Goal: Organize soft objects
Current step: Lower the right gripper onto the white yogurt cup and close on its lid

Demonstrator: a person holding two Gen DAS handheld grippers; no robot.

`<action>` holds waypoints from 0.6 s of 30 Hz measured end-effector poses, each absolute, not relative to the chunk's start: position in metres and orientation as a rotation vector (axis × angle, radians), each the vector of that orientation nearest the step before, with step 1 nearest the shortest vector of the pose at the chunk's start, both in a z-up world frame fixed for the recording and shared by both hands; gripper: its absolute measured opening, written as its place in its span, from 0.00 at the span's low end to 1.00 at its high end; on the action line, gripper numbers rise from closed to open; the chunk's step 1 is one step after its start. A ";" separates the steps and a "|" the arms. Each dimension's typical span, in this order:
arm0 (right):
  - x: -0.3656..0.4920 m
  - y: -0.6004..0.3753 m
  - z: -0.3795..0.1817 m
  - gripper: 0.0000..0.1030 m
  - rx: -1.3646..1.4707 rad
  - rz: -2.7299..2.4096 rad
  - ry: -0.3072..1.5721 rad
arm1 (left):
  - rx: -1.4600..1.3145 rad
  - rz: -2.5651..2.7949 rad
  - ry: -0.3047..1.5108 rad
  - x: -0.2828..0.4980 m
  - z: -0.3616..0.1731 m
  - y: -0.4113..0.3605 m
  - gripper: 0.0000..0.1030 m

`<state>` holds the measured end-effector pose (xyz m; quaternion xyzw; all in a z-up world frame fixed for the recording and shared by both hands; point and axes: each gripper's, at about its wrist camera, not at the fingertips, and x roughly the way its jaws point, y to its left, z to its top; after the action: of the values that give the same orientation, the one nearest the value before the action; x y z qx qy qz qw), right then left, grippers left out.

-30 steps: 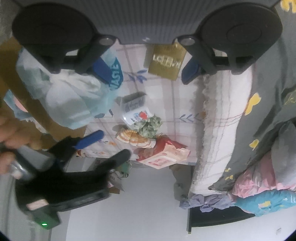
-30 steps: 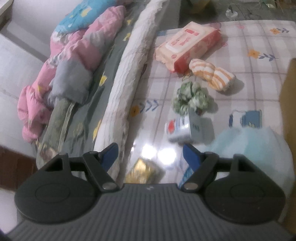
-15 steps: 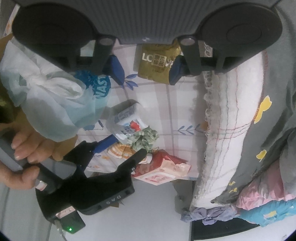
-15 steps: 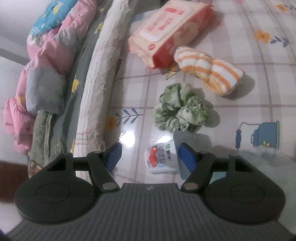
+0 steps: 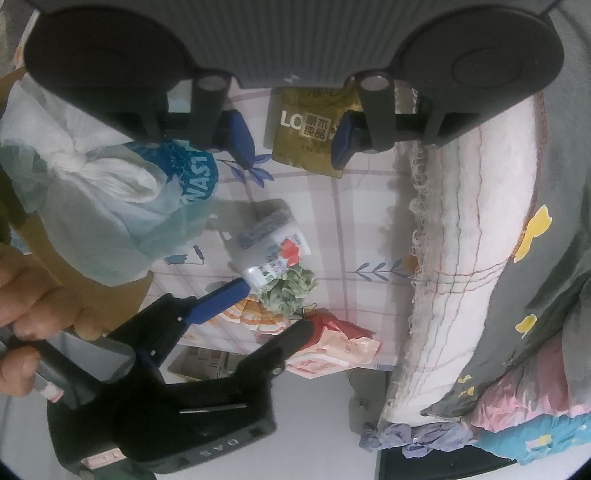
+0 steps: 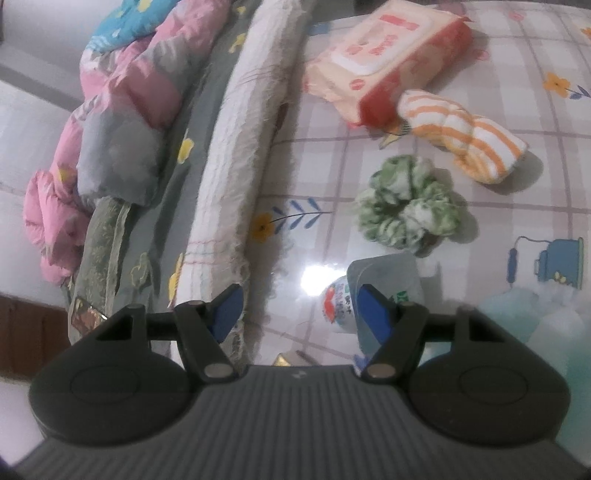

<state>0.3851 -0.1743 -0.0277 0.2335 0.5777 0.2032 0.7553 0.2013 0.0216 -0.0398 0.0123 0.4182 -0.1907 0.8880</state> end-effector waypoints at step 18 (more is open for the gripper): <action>0.403 -0.186 -0.026 0.52 0.539 0.427 1.181 | 0.090 -0.383 0.767 0.235 -0.026 0.004 0.66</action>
<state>0.4033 -0.1855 -0.0260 0.2492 0.5454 0.1971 0.7756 0.2348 0.0042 -0.0264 0.0437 0.3719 -0.1854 0.9085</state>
